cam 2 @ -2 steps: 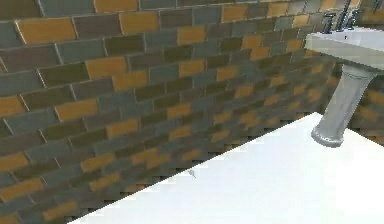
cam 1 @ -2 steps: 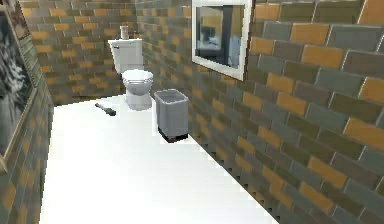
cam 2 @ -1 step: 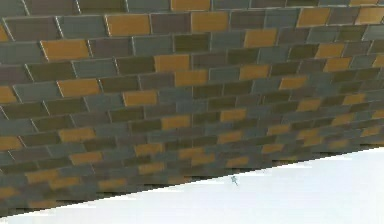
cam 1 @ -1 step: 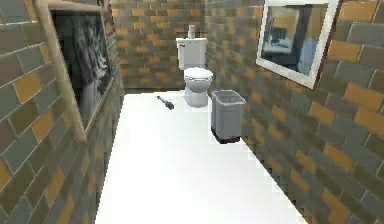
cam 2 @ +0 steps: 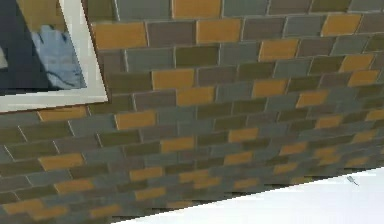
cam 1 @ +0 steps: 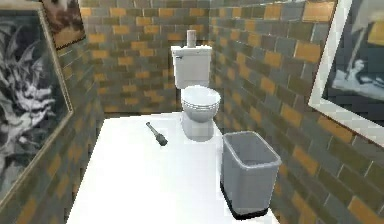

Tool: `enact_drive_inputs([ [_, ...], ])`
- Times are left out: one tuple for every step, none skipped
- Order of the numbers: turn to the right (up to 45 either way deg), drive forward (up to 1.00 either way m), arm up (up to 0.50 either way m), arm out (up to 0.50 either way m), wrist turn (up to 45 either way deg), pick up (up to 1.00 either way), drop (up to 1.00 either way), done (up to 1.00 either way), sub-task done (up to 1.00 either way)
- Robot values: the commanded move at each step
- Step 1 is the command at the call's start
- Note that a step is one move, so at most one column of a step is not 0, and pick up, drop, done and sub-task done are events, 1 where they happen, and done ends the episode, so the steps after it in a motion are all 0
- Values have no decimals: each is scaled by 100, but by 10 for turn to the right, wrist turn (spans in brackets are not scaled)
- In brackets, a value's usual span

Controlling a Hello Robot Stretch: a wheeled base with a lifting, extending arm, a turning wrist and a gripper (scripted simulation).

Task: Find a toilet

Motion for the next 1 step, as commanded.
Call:
enact_drive_inputs([
  [-30,0,0,0,0,0,0,0,0],
])
